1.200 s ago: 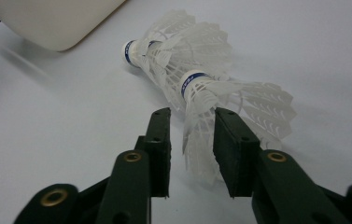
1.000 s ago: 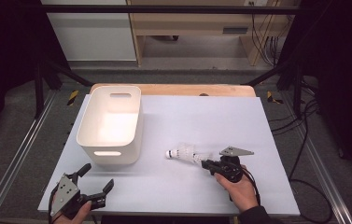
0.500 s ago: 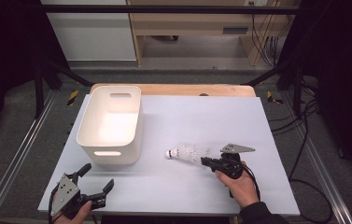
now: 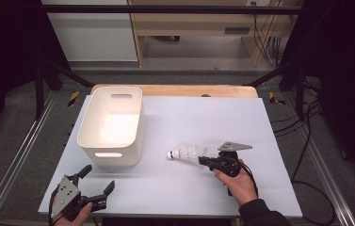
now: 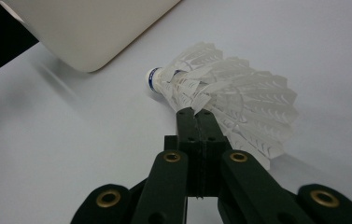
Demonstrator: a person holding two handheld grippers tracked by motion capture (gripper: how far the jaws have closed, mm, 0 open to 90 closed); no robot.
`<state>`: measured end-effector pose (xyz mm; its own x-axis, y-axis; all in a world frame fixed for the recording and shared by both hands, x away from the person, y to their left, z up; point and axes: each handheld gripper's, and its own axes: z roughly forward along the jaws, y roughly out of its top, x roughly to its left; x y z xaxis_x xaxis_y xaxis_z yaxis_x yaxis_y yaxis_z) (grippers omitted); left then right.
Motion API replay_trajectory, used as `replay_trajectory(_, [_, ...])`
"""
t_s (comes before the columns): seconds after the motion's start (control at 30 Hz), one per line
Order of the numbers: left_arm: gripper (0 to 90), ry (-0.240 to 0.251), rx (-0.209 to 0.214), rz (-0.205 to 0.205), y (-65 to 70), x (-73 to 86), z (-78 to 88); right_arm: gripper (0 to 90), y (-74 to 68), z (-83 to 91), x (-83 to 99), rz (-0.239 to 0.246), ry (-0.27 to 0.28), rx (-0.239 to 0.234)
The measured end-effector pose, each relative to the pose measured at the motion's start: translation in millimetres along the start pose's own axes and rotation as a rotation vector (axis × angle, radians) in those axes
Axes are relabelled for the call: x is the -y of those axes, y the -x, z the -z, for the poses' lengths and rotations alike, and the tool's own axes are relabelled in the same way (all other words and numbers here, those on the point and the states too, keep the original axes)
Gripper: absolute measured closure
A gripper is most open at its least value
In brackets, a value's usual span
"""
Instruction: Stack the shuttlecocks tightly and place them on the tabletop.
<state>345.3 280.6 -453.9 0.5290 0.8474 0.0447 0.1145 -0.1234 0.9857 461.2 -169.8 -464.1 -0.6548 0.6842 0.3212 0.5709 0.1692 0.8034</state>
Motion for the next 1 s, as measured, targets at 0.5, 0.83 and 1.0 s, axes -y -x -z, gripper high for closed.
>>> replay_trajectory(0.5, [5.1,-0.001,0.0,-0.001,0.1,0.0,-0.2,90.0,2.2,-8.6,-3.7,0.016,-0.011,-0.02])
replay_trajectory(0.83, [5.1,-0.002,0.003,-0.005,0.4,-0.1,-0.5,90.0,4.9,-12.3,-4.7,0.03,-0.012,-0.033])
replay_trajectory(1.0, [5.1,-0.002,0.002,-0.004,0.8,-0.1,-0.6,90.0,7.0,-13.3,-4.3,0.031,-0.02,-0.035])
